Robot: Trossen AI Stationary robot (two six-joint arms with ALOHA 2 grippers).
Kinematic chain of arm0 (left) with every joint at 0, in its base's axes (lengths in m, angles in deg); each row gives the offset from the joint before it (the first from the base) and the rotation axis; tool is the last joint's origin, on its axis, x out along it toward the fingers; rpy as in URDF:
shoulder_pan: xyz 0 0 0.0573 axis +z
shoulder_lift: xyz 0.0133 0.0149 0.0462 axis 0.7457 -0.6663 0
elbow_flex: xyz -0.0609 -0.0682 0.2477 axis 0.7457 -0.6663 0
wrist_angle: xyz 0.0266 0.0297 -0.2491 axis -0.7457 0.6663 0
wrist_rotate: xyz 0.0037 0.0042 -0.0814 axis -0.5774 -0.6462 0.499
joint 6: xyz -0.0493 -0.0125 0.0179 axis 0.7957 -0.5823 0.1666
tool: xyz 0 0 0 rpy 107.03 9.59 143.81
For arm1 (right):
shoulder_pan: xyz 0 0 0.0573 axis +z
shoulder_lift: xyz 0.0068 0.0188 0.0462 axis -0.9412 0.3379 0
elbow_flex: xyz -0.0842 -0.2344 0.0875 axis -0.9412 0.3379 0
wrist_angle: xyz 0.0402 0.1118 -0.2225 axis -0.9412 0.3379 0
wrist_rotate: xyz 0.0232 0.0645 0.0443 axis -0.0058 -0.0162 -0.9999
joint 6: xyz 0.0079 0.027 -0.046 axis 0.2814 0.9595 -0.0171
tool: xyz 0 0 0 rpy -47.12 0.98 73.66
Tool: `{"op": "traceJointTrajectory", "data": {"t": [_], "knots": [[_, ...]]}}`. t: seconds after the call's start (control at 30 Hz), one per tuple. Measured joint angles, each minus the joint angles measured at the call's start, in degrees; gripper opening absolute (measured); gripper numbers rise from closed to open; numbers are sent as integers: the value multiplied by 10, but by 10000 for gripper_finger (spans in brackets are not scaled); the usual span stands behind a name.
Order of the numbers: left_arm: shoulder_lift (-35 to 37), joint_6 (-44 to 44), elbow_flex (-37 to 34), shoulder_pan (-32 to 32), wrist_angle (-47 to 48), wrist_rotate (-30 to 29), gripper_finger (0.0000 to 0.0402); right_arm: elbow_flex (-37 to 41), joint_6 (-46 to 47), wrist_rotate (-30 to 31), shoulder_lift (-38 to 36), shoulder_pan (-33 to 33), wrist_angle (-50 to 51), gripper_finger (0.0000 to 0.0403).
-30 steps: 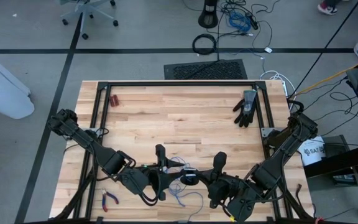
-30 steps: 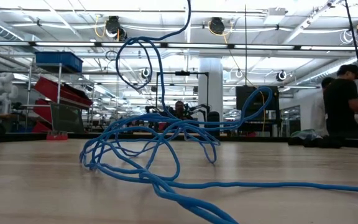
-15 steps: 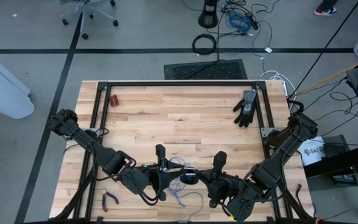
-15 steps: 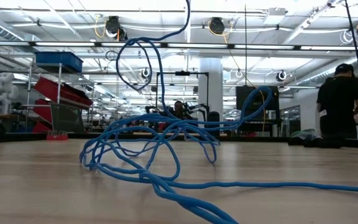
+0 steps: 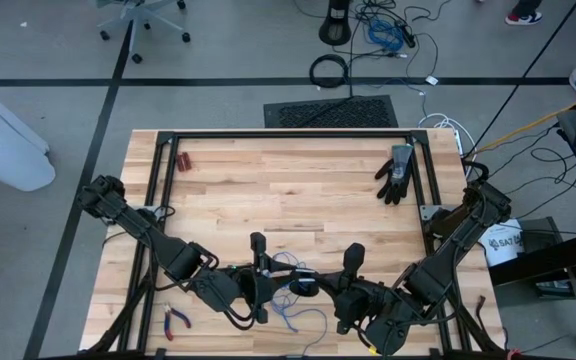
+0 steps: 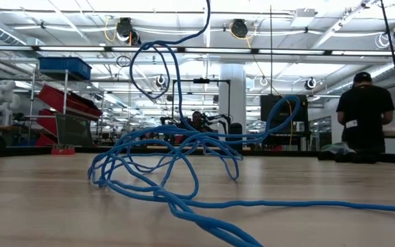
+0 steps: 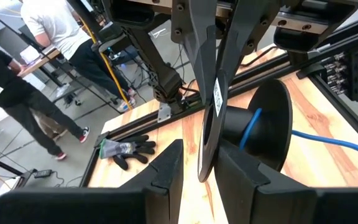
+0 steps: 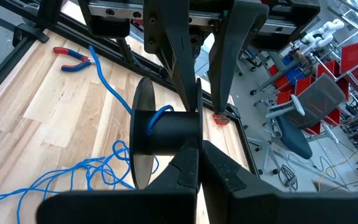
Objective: Coil cords
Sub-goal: Coil the blue wire onto a spool
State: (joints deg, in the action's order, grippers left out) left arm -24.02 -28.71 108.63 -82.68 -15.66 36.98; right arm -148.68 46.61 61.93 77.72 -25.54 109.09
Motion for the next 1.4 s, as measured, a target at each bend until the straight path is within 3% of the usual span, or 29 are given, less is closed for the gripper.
{"op": "traceJointTrajectory", "data": {"t": [0.17, 0.43, 1.03, 1.4], "knots": [[0, -1, 0, 0, 0, 0, 83, 0, 0, 0, 0, 0, 0, 0], [0, -6, 0, 0, 1, 5, 10, 0, 1, 2, 0, 0, 0, 0], [0, -6, 0, 0, 0, 4, 3, 0, 14, 0, 0, 0, 1, 2], [0, -24, 0, 0, 2, -6, 1, 0, 31, 12, 0, 1, 1, 89]]}}
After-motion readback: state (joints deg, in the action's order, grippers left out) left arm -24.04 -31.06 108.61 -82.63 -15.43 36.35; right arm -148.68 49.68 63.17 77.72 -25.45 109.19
